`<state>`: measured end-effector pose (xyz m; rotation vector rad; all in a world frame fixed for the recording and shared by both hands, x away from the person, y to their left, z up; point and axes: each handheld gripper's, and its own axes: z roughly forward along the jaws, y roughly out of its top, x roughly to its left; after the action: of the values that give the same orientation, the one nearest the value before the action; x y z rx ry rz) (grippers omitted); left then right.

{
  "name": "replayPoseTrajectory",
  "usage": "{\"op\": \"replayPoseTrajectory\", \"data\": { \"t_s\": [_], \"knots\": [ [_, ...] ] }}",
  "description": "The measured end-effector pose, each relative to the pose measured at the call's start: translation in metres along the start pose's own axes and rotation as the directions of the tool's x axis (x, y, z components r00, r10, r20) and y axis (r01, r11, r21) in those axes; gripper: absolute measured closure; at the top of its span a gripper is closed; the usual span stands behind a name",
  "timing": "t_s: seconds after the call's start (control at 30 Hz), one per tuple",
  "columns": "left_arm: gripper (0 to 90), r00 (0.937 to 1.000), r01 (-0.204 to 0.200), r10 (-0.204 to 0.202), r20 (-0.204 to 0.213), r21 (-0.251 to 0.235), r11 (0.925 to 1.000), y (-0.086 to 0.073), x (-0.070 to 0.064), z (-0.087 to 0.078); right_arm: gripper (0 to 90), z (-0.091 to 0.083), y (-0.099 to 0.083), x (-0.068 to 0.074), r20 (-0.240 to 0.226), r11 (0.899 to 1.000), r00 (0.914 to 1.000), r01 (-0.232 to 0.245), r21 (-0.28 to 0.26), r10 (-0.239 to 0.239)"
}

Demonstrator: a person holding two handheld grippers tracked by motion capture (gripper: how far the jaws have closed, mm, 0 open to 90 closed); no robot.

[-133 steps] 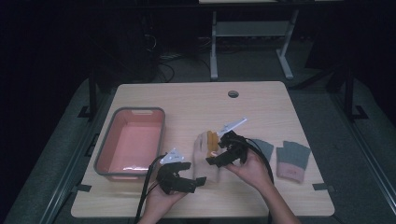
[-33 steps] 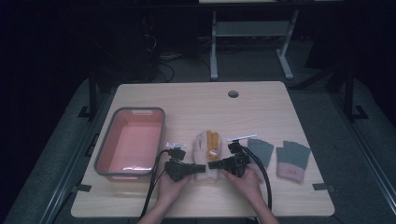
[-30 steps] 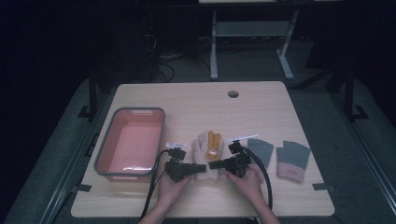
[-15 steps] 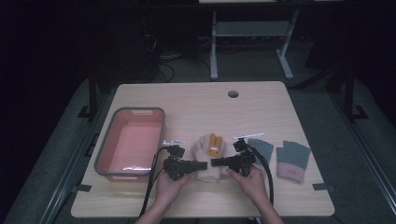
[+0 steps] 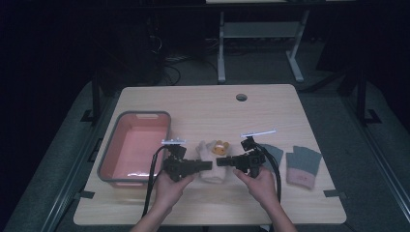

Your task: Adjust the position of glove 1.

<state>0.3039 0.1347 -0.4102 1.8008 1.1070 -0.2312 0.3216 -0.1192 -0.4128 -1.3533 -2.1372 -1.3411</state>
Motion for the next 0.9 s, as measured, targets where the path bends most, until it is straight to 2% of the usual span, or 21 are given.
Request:
{"op": "replayPoseTrajectory", "data": {
  "t_s": [0.2,0.37,0.4,0.57,0.77,0.9],
  "knots": [
    [69.8,0.9997,-0.025,0.025,0.005,-0.011,0.9996,0.014,-0.003,-0.011,78.9,-0.004,0.014,0.010,-0.001,1.000,0.9996,0.027,-0.012,-0.027],
    [69.8,0.9995,-0.020,0.020,0.023,-0.027,0.9994,0.020,-0.002,-0.019,78.9,-0.006,0.023,0.018,0.002,0.999,0.9992,0.039,-0.011,-0.039],
    [69.8,0.9996,-0.021,0.021,0.019,-0.036,0.9991,0.023,-0.003,-0.022,78.9,-0.007,0.027,0.022,0.004,0.999,0.9986,0.052,-0.012,-0.052],
    [69.7,0.9993,-0.033,0.033,0.016,-0.045,0.9985,0.029,-0.003,-0.031,78.9,-0.006,0.035,0.028,-0.005,0.998,0.9985,0.054,-0.016,-0.054],
    [69.5,0.9991,-0.034,0.035,0.021,-0.055,0.9979,0.039,-0.001,-0.044,78.9,-0.003,0.050,0.039,-0.017,0.997,0.9970,0.075,-0.016,-0.075],
    [69.4,0.9986,-0.050,0.051,0.016,-0.061,0.9969,0.046,-0.001,-0.052,78.9,-0.003,0.057,0.045,-0.015,0.996,0.9959,0.089,-0.018,-0.089]
  ]
}}
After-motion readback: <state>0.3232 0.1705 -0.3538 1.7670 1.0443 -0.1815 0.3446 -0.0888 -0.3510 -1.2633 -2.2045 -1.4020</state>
